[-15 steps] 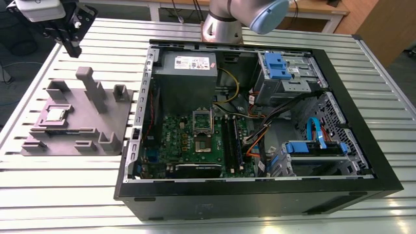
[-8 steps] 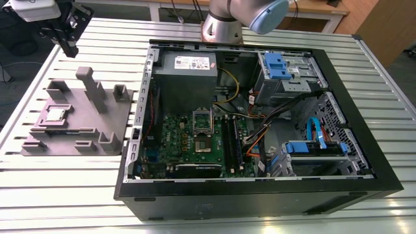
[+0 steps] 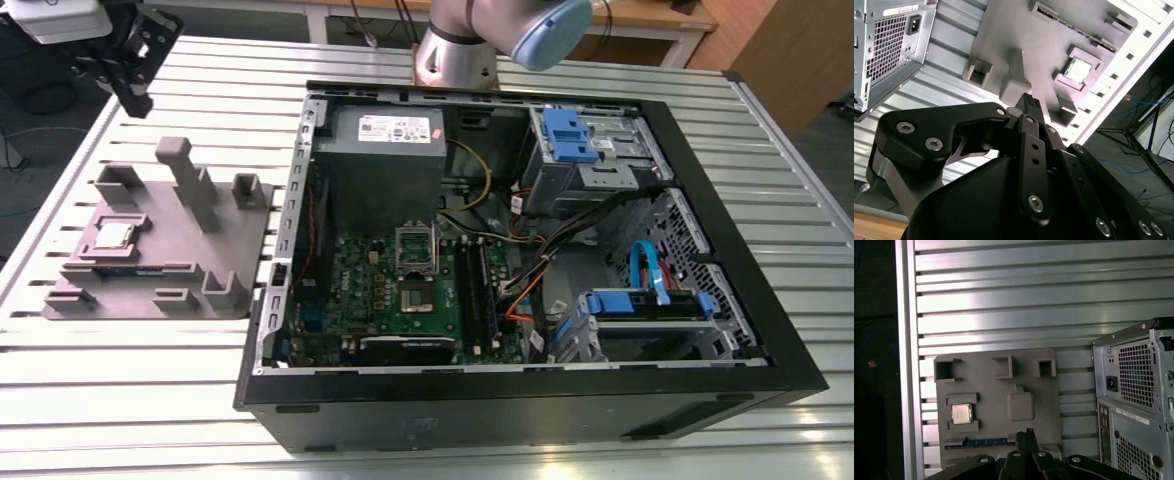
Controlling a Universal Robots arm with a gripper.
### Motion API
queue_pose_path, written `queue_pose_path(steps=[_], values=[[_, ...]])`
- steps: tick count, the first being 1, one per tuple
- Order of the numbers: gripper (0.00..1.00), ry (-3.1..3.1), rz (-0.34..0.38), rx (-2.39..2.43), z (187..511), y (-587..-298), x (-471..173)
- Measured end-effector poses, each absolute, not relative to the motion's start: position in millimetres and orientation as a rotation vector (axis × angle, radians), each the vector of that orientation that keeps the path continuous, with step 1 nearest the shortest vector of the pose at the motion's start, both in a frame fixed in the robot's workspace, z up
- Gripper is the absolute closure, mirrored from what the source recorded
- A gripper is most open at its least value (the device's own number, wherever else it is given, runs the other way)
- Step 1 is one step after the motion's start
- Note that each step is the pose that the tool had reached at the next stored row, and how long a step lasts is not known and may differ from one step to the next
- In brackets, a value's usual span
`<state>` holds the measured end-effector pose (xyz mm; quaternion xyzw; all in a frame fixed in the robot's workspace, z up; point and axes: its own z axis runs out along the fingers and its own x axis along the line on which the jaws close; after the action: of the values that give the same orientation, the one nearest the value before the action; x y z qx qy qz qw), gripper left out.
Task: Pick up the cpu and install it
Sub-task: 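Reach for the cpu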
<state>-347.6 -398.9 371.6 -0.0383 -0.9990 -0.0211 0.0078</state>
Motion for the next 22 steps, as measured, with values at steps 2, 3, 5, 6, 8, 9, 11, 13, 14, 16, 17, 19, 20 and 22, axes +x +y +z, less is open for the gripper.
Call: queue_pose_path(steps=[2, 3, 5, 6, 8, 9, 11, 13, 14, 16, 17, 19, 20, 22], values=[[0.9, -3.123, -0.066, -0.12, 372, -399, -350], [0.9, -3.123, -0.066, -0.12, 371, -399, -351], [0.9, -3.123, -0.066, -0.12, 371, -399, -354], [0.9, -3.123, -0.066, -0.12, 371, -399, -355], [0.9, -3.123, -0.066, -0.12, 371, -399, -356], [0.9, -3.123, -0.066, -0.119, 371, -399, -357], [0.9, -3.123, -0.066, -0.119, 371, -399, -358], [0.9, -3.123, -0.066, -0.119, 371, -399, -358], [0.9, -3.123, -0.066, -0.119, 371, -399, -360], [0.9, -3.123, -0.066, -0.119, 371, -399, -360], [0.9, -3.123, -0.066, -0.119, 371, -399, -361], [0.9, -3.123, -0.066, -0.119, 371, -399, -361], [0.9, -3.123, -0.066, -0.119, 371, -399, -361], [0.9, -3.123, -0.066, -0.119, 371, -399, -361]])
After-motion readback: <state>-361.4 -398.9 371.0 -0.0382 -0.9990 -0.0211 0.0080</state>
